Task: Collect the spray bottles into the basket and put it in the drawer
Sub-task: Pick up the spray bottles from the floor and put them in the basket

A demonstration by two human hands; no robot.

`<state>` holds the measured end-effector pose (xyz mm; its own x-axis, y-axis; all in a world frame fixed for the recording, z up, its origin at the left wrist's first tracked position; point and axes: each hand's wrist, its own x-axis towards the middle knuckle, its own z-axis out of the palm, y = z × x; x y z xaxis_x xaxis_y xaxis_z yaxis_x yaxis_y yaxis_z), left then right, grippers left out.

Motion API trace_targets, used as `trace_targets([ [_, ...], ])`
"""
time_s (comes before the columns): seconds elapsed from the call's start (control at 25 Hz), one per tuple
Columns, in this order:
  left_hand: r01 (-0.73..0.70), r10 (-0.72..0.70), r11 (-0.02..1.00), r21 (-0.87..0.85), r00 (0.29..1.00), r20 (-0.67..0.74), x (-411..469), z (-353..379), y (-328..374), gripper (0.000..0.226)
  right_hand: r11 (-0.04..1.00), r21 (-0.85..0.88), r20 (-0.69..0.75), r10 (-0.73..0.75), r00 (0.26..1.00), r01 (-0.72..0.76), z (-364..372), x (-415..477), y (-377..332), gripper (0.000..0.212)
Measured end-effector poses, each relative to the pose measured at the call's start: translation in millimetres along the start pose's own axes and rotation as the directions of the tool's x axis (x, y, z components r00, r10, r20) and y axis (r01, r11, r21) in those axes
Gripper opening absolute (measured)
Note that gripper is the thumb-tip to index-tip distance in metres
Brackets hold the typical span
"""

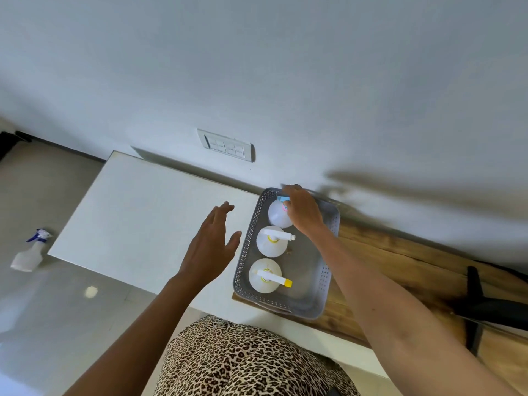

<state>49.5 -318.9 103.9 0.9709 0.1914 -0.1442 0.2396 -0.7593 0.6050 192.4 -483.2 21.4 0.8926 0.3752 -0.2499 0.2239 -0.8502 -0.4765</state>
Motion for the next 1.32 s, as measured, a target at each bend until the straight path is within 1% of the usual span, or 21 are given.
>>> trace_targets([
  [0.16, 0.005, -0.005, 1.000, -0.009, 0.999, -0.032, -16.8, -18.4, -6.1, 0.050, 0.991, 0.105, -0.062, -0.077, 0.995, 0.084, -8.4, -18.8, -39.3, 0.032],
  [0.28, -0.016, 0.013, 0.999, -0.029, 0.996, -0.091, -37.1, -39.7, -19.0, 0.050, 0.976, 0.172, -0.108, -0.113, 0.988, 0.131, -5.6, -37.3, -82.3, 0.031],
  [0.36, 0.000, -0.007, 0.998, -0.059, 0.992, -0.127, -56.4, -55.6, -35.2, 0.052, 0.968, 0.189, -0.128, -0.143, 0.981, 0.166, 2.6, -51.7, -115.7, 0.029],
  [0.48, 0.038, -0.053, 0.995, -0.094, 0.986, -0.159, -93.4, -81.9, -70.9, 0.052, 0.952, 0.216, -0.133, -0.191, 0.973, 0.217, 23.7, -73.8, -168.7, 0.026],
  [0.68, 0.100, -0.134, 0.985, -0.140, 0.957, -0.256, -167.0, -150.7, -158.7, 0.050, 0.916, 0.268, -0.117, -0.276, 0.954, 0.298, 80.0, -115.8, -285.5, 0.025],
  [0.88, 0.205, -0.254, 0.964, -0.171, 0.898, -0.359, -231.7, -212.3, -239.4, 0.048, 0.866, 0.308, -0.048, -0.399, 0.915, 0.394, 136.6, -143.4, -393.1, 0.023],
  [1.08, 0.320, -0.404, 0.913, -0.252, 0.791, -0.458, -271.8, -259.5, -304.6, 0.045, 0.828, 0.320, 0.074, -0.506, 0.859, 0.460, 180.2, -148.1, -480.8, 0.023],
  [1.2, 0.376, -0.464, 0.885, -0.273, 0.748, -0.474, -278.9, -282.4, -340.3, 0.044, 0.802, 0.333, 0.102, -0.553, 0.827, 0.496, 206.7, -136.8, -525.2, 0.020],
  [1.32, 0.418, -0.508, 0.862, -0.288, 0.722, -0.471, -271.6, -307.7, -384.9, 0.044, 0.782, 0.331, 0.140, -0.594, 0.793, 0.527, 240.4, -112.5, -571.4, 0.020],
])
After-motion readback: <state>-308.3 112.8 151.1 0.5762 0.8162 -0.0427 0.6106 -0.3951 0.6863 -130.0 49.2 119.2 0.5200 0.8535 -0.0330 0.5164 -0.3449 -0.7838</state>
